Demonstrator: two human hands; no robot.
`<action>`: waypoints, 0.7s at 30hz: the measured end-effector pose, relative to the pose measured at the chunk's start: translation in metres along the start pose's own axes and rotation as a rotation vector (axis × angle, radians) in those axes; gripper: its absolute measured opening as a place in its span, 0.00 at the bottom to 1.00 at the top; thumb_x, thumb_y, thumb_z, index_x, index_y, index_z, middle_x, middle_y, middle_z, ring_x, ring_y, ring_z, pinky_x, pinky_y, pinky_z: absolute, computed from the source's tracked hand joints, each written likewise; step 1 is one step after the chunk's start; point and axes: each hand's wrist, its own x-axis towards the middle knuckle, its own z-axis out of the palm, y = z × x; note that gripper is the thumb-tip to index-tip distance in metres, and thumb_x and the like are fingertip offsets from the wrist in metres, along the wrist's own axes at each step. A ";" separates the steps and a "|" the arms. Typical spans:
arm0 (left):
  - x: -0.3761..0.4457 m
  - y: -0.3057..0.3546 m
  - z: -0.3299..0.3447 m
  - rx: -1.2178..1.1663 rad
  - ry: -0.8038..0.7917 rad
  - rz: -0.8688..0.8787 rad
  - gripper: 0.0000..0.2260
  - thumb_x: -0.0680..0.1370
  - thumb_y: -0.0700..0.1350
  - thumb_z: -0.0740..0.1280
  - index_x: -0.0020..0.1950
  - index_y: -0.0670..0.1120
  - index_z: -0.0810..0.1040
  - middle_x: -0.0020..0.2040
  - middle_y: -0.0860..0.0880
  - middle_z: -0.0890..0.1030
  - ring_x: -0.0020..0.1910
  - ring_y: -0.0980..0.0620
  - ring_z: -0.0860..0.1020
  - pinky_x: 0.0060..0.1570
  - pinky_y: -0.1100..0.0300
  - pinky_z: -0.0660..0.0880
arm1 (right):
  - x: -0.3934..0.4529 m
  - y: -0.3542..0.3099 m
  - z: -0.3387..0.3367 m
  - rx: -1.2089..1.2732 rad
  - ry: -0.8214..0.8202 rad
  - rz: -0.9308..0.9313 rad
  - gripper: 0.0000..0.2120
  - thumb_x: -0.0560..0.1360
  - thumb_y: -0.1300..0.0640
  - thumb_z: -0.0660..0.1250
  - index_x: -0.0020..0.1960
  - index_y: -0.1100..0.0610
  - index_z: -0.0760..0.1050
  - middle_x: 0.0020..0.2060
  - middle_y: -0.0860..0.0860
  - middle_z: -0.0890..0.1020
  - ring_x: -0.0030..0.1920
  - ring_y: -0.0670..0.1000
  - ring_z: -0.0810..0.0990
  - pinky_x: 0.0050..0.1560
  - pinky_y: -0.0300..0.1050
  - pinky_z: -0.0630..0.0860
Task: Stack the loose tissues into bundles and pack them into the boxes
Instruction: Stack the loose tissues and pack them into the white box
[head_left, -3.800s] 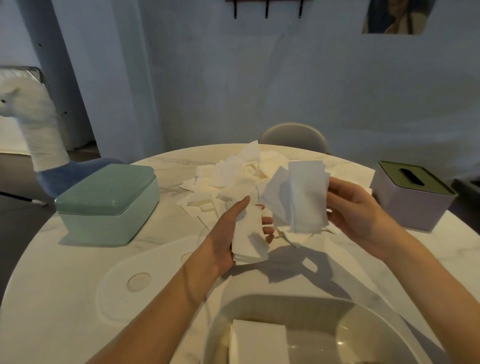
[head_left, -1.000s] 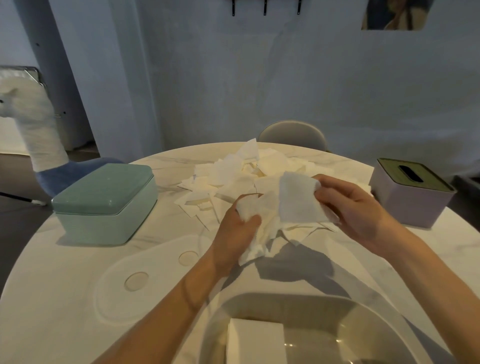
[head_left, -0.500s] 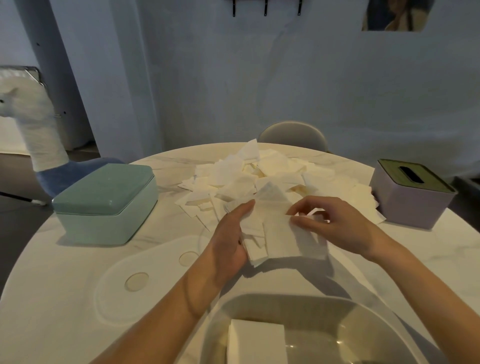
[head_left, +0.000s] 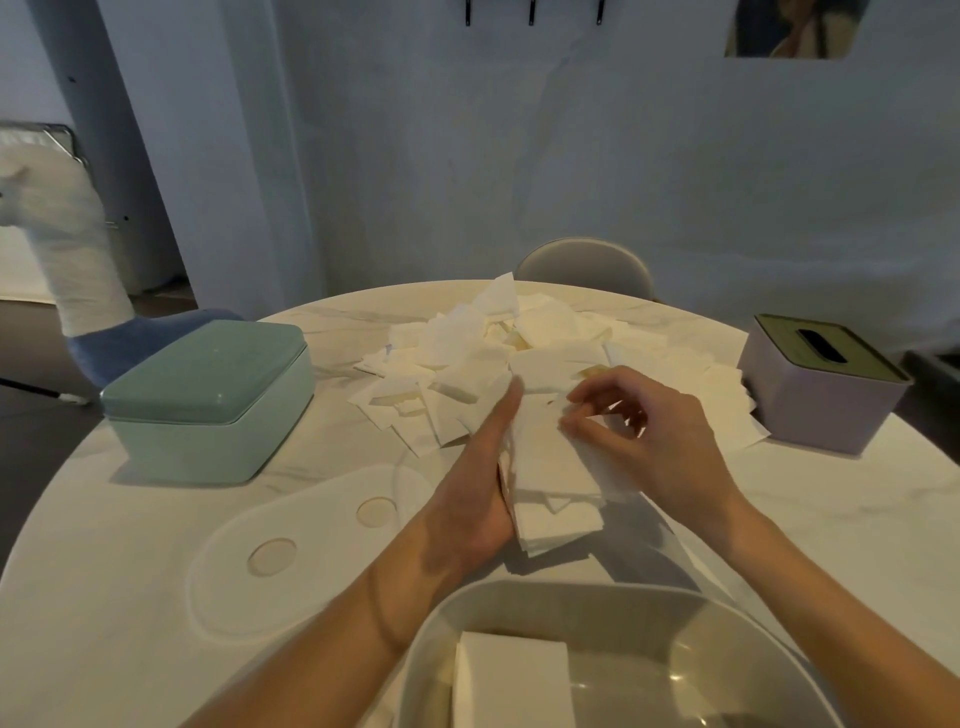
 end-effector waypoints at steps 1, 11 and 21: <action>0.001 -0.001 -0.002 0.033 0.003 0.022 0.18 0.83 0.53 0.65 0.71 0.48 0.78 0.65 0.40 0.82 0.66 0.38 0.80 0.72 0.37 0.69 | 0.000 0.001 0.000 -0.012 0.022 0.018 0.11 0.73 0.47 0.76 0.53 0.47 0.80 0.46 0.39 0.83 0.46 0.42 0.80 0.43 0.29 0.72; 0.002 -0.002 -0.009 0.172 -0.019 0.034 0.18 0.82 0.36 0.66 0.72 0.44 0.74 0.65 0.39 0.82 0.65 0.37 0.80 0.70 0.36 0.72 | 0.013 0.017 -0.019 0.155 -0.098 0.380 0.04 0.75 0.45 0.72 0.46 0.43 0.85 0.40 0.40 0.85 0.46 0.48 0.82 0.50 0.46 0.79; 0.000 -0.006 -0.008 0.201 -0.035 -0.016 0.17 0.79 0.35 0.68 0.68 0.44 0.77 0.59 0.39 0.84 0.59 0.39 0.83 0.60 0.41 0.80 | 0.014 0.016 -0.028 -0.111 0.298 0.097 0.04 0.81 0.51 0.67 0.53 0.49 0.80 0.44 0.43 0.82 0.44 0.39 0.78 0.41 0.21 0.70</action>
